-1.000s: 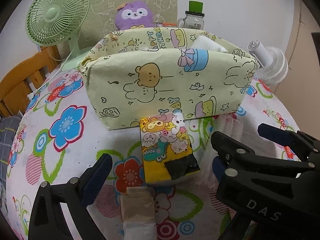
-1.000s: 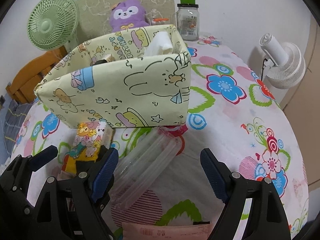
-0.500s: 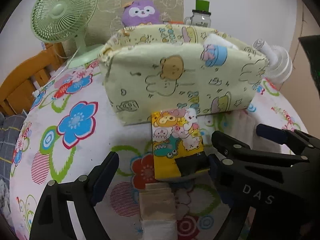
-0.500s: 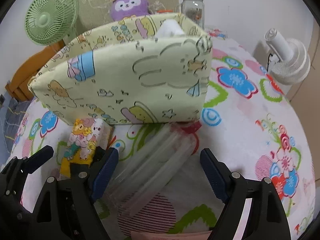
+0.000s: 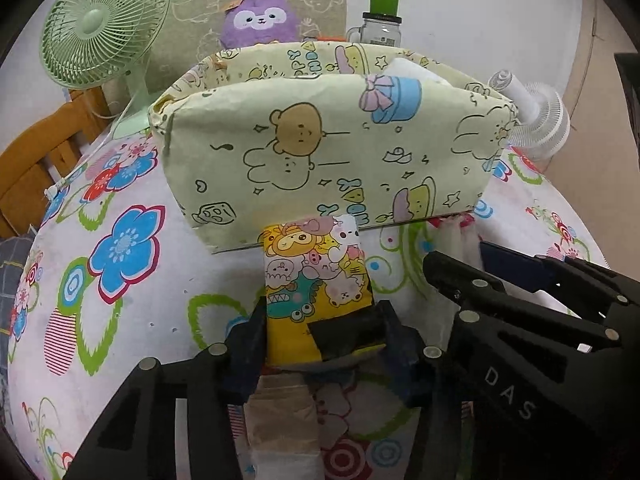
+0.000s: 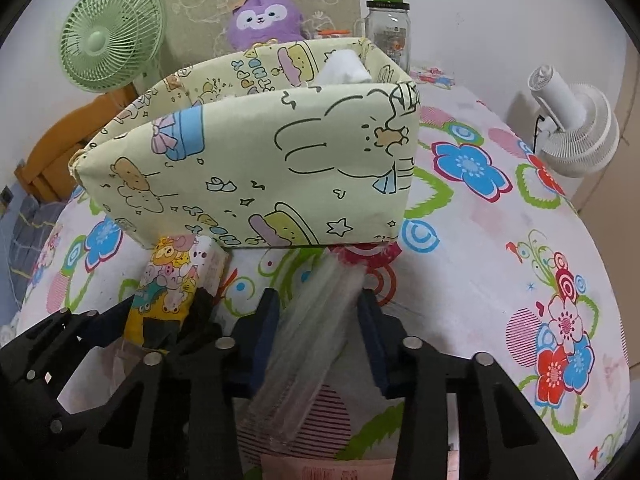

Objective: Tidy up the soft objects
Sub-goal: 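Grasp the yellow cartoon pack with the left tool while the right grasps the clear tubes, then carry the yellow pack and clear tubes with both tools over the basket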

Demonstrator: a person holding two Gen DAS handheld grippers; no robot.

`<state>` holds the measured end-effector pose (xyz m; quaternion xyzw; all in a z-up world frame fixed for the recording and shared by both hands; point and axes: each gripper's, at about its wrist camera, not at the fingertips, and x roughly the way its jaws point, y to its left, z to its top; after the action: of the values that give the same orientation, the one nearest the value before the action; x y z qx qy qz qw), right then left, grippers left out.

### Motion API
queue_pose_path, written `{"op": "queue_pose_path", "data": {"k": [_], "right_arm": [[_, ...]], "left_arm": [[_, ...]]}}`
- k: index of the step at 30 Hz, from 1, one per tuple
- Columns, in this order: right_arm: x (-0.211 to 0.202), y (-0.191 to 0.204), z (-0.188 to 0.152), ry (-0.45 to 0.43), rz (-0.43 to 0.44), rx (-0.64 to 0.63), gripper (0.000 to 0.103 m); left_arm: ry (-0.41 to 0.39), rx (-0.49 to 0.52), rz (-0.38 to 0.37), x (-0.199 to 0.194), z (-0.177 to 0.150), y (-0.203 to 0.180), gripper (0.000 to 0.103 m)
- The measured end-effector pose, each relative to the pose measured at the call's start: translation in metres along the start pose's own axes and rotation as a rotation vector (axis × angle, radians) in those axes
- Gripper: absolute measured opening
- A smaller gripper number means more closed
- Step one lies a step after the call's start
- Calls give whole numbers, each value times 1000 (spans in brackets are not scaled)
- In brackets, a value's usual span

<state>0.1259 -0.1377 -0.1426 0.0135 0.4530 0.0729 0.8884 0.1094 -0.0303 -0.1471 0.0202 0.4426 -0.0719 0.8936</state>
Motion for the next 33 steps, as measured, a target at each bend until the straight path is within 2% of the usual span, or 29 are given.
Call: {"op": "queue_pose_path", "data": {"k": [2, 8, 33], "right_arm": [[-2, 2, 0, -10, 4, -4, 31], [-11, 2, -1, -34, 26, -2, 23], [-66, 6, 7, -153, 43, -7, 22]], "left_arm": [[-10, 6, -1, -3, -1, -2, 50], [-34, 13, 2, -13, 1, -6, 50], [-148, 24, 23, -64, 14, -14, 50]]}}
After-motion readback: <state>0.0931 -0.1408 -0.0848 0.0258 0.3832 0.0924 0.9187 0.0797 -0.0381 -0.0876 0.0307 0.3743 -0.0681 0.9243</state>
